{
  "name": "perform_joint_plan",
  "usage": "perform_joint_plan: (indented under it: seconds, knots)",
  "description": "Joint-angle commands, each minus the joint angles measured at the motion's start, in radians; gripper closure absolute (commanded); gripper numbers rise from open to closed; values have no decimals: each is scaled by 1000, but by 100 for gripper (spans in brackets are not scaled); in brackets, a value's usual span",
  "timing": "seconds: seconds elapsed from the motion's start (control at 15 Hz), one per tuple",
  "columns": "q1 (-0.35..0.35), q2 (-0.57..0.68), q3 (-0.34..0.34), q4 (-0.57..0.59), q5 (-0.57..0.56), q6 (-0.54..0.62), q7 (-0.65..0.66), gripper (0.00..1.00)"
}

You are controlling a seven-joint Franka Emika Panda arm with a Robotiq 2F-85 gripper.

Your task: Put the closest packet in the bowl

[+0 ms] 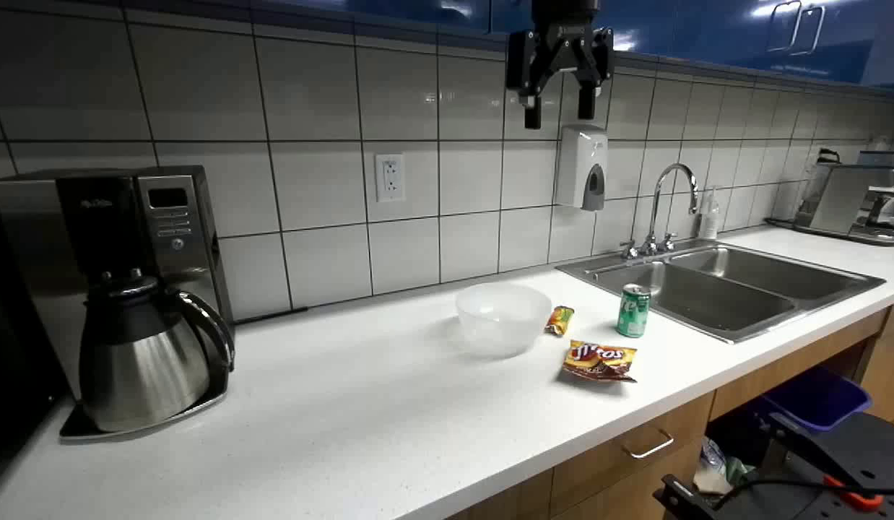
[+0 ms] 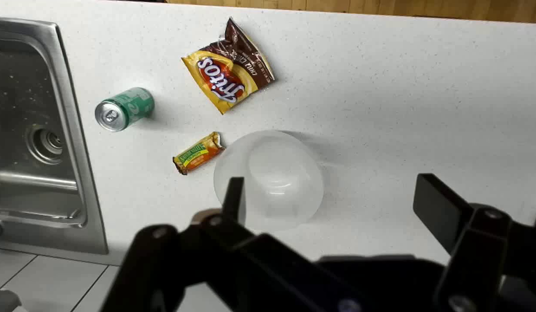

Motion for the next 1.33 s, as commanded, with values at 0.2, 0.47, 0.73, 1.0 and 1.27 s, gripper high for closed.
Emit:
perform_joint_plan:
  seconds: [0.2, 0.47, 0.73, 1.0, 1.27]
  knots:
    - [14, 2, -12, 2, -5, -4, 4, 0]
    - [14, 2, -12, 2, -5, -4, 4, 0]
    - [14, -27, -16, -46, -6, 24, 7, 0]
    - [5, -40, -22, -100, -16, 50, 21, 0]
    - [-10, -46, -37, -153, -33, 90, 30, 0]
